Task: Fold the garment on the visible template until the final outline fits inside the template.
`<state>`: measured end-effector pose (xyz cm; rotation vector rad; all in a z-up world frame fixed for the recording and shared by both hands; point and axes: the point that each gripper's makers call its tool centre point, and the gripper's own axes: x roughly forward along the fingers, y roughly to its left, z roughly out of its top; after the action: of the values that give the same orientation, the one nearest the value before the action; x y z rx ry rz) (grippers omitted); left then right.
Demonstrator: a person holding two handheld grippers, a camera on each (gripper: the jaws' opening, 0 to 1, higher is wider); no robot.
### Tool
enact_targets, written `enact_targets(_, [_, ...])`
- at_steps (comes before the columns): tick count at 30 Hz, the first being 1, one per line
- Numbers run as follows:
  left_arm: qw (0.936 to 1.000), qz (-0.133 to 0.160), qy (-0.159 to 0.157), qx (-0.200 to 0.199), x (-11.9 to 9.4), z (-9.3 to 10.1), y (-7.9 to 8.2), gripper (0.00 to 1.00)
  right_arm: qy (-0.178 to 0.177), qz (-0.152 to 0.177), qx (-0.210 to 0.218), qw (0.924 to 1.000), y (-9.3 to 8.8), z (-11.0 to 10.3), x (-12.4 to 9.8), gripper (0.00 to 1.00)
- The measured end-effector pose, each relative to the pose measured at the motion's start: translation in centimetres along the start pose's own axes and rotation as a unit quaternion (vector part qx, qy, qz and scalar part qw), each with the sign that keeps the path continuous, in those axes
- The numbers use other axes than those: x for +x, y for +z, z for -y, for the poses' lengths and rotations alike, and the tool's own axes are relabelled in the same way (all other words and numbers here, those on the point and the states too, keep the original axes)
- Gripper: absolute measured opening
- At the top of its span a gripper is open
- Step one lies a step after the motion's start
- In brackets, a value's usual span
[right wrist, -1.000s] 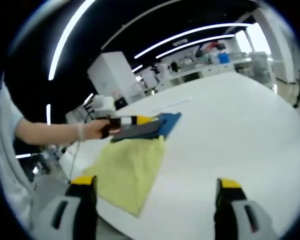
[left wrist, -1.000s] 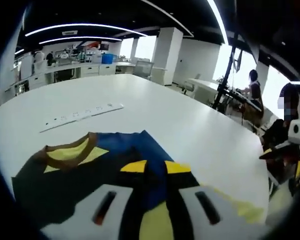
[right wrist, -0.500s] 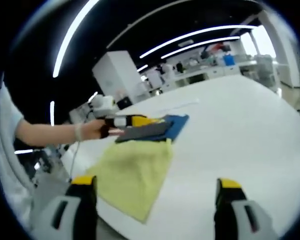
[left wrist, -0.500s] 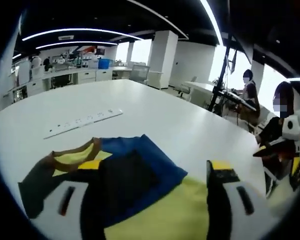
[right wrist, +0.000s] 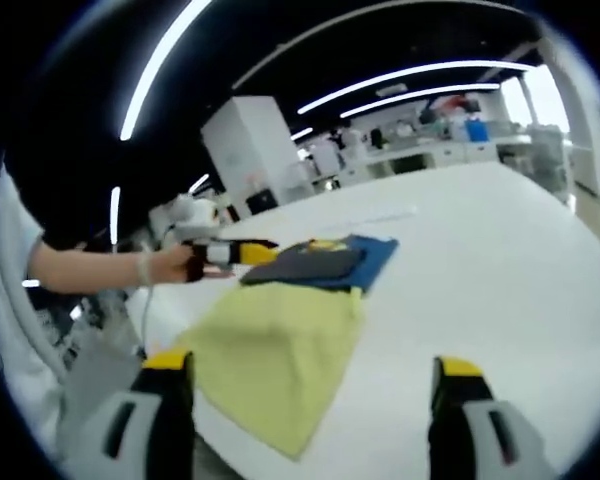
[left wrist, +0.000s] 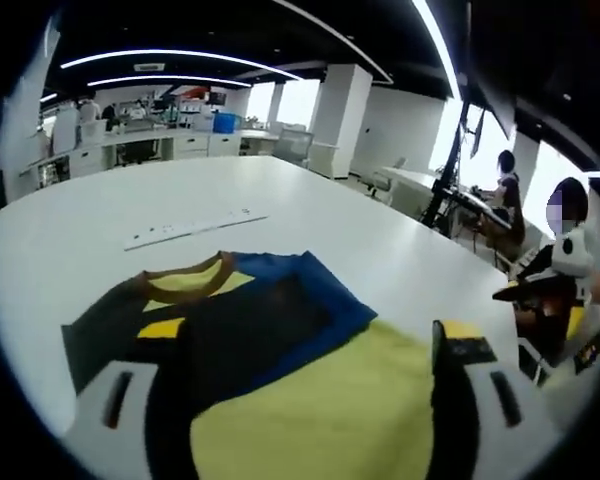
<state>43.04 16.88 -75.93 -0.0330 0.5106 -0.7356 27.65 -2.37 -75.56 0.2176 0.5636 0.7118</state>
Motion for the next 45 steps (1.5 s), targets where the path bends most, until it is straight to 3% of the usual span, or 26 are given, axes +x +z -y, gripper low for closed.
enact_targets(5, [0.9995, 0.01, 0.028, -0.012, -3.6, -2.0, -1.0, 0.95, 0.007, -0.017, -0.021, 0.9996, -0.6, -0.4, 0.2, 0.99])
enact_targets(14, [0.9974, 0.019, 0.065, -0.022, -9.5, -2.9, -3.8, 0.9, 0.019, -0.031, -0.038, 0.9986, -1.3, -0.7, 1.0, 0.99])
enact_targets(22, [0.9956, -0.006, 0.087, -0.034, -14.2, -4.1, -6.9, 0.84, 0.029, -0.048, -0.045, 0.9974, -2.4, -1.5, 1.3, 0.95])
enact_targets(33, [0.9932, -0.044, 0.089, -0.061, -18.3, -3.4, -11.7, 0.73, 0.028, -0.061, -0.035, 0.9971, -4.5, -1.4, 0.7, 0.92])
enact_targets(37, [0.992, -0.048, 0.09, -0.073, -19.4, -3.1, -12.5, 0.69, 0.029, -0.063, -0.034, 0.997, -4.7, -1.5, 0.5, 0.91])
enact_targets(45, [0.9901, -0.075, 0.082, -0.086, -20.9, -2.6, -14.7, 0.49, 0.037, -0.078, -0.027, 0.9959, -5.7, -1.5, 0.4, 0.76])
